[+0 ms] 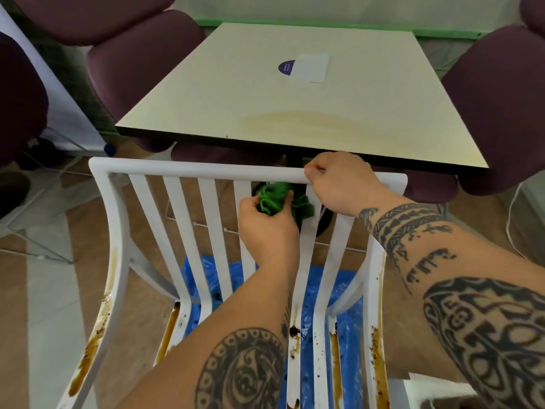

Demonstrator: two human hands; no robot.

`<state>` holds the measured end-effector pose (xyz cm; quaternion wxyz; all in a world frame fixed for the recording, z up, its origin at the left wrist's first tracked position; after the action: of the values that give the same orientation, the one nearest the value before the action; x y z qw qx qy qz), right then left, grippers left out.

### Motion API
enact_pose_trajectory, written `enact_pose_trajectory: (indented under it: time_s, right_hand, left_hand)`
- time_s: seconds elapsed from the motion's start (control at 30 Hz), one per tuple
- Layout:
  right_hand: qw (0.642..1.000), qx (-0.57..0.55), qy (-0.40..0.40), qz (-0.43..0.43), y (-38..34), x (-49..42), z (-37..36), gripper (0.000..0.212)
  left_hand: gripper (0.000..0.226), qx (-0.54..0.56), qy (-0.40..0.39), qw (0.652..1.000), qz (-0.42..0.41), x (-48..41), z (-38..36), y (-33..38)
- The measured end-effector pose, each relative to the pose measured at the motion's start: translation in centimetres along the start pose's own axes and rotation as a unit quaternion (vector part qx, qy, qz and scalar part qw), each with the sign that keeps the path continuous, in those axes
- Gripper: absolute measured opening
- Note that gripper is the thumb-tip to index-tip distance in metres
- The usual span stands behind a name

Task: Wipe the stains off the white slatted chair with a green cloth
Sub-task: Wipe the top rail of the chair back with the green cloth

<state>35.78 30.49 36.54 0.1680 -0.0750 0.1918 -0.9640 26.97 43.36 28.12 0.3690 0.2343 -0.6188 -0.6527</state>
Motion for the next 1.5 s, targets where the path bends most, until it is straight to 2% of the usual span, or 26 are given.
enact_pose_trajectory:
  time_s: [0.17,0.27,0.33,0.4,0.47,0.53,0.57,0.6,0.67,0.73,0.77,0.8,0.83,0.9,0.97,1.0,1.03,1.1,1.13,1.17,1.2,1.27,1.37,1.4,1.43,1.5]
  right_hand:
    - [1.0,-0.007,-0.012,0.005,-0.1,0.2,0.2,0.031]
    - [1.0,-0.02,-0.013,0.008,0.4,0.1,0.1,0.032]
    - [0.993,-0.111,0.037,0.024,0.5,0.7,0.4,0.035]
    - [0.965,-0.189,0.169,0.064,0.2,3.2,1.4,0.036]
    - [0.936,-0.217,0.269,0.07,0.2,6.5,0.6,0.029]
    - [0.917,-0.305,0.255,-0.012,0.8,9.0,-2.7,0.02]
    - [0.892,-0.391,0.211,-0.087,1.4,10.0,-5.0,0.023]
    - [0.844,-0.487,0.157,-0.163,2.0,10.9,-7.5,0.03]
    - [0.722,-0.634,0.085,-0.265,2.6,12.5,-10.9,0.036]
    - [0.647,-0.691,0.111,-0.301,3.9,13.3,-11.2,0.032]
    - [0.633,-0.692,0.148,-0.314,4.7,13.4,-10.6,0.03]
    - [0.64,-0.673,0.188,-0.32,5.4,13.3,-9.7,0.03]
    - [0.654,-0.646,0.223,-0.323,5.6,13.2,-8.4,0.031]
    - [0.65,-0.629,0.258,-0.338,4.8,12.7,-6.9,0.031]
    - [0.59,-0.669,0.257,-0.372,3.7,12.1,-6.9,0.025]
    - [0.573,-0.678,0.242,-0.391,3.0,11.6,-7.1,0.022]
    - [0.599,-0.658,0.216,-0.402,2.3,11.2,-7.0,0.019]
    - [0.737,-0.513,0.131,-0.421,1.6,10.3,-6.0,0.021]
    - [0.81,-0.406,0.087,-0.414,1.2,9.8,-5.2,0.024]
    - [0.864,-0.313,0.058,-0.389,0.5,9.2,-4.1,0.026]
    - [0.895,-0.266,0.048,-0.355,-0.1,8.4,-3.3,0.028]
    - [0.915,-0.235,0.032,-0.326,-1.3,7.6,-2.1,0.032]
    - [0.903,-0.263,0.061,-0.335,-1.1,7.8,-1.6,0.036]
    - [0.889,-0.292,0.089,-0.34,-0.7,8.1,-1.6,0.042]
    - [0.854,-0.361,0.136,-0.35,-0.1,8.4,-1.8,0.048]
    - [0.664,-0.634,0.192,-0.347,0.2,8.9,-4.0,0.045]
  left_hand:
    - [0.029,-0.113,-0.039,0.988,0.101,1.4,1.3,-5.7]
    - [0.028,-0.162,-0.069,0.982,0.076,2.5,2.6,-6.5]
    - [0.026,-0.109,-0.065,0.991,0.049,3.4,3.3,-4.8]
    - [0.022,-0.021,-0.069,0.997,0.015,4.0,3.3,-2.4]
    - [0.019,0.035,-0.118,0.992,-0.021,4.5,2.2,-0.4]
    - [0.014,0.0,-0.175,0.983,-0.056,5.1,1.0,0.7]
    - [0.017,-0.05,-0.191,0.978,-0.063,5.5,0.6,0.7]
    - [0.023,-0.106,-0.213,0.969,-0.063,5.9,0.4,0.6]
    - [0.031,-0.141,-0.293,0.945,-0.044,6.6,0.1,0.2]
    - [0.048,-0.13,-0.39,0.911,-0.032,6.9,-0.3,0.6]
    - [0.054,-0.132,-0.405,0.903,-0.058,6.4,-0.2,1.6]
    - [0.055,-0.133,-0.385,0.907,-0.101,5.4,0.2,3.2]
    - [0.051,-0.125,-0.34,0.919,-0.157,4.3,0.8,5.3]
    - [0.044,-0.124,-0.224,0.922,-0.29,2.3,1.9,9.8]
    - [0.041,-0.228,-0.172,0.88,-0.379,0.7,1.0,12.4]
    - [0.041,-0.311,-0.179,0.851,-0.383,-0.4,-0.1,12.3]
    - [0.04,-0.39,-0.197,0.821,-0.367,-1.5,-1.0,11.5]
    - [0.04,-0.476,-0.243,0.777,-0.332,-2.9,-1.8,9.3]
    - [0.041,-0.48,-0.255,0.771,-0.332,-3.1,-1.8,8.6]
    - [0.041,-0.472,-0.256,0.775,-0.333,-3.1,-1.7,8.4]
    - [0.041,-0.461,-0.25,0.784,-0.332,-3.1,-1.6,8.3]
    - [0.04,-0.448,-0.239,0.798,-0.324,-3.1,-1.8,8.4]
    - [0.037,-0.429,-0.237,0.809,-0.325,-3.1,-1.8,8.4]
    - [0.037,-0.422,-0.238,0.811,-0.328,-3.1,-1.8,8.4]
    - [0.037,-0.419,-0.236,0.812,-0.332,-3.2,-1.8,8.4]
    - [0.038,-0.419,-0.233,0.812,-0.333,-3.3,-1.6,8.2]
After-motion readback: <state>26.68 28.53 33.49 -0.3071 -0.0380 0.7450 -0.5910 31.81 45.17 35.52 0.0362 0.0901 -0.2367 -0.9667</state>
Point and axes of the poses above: each hand's wrist, its own x-axis away from the middle knuckle, its own z-axis out of the back of the hand, y = z × x, the point moved 8 cm from there along -x, towards the middle knuckle, and after that the axes turned 2 degrees about z, right-handed, at the moved point
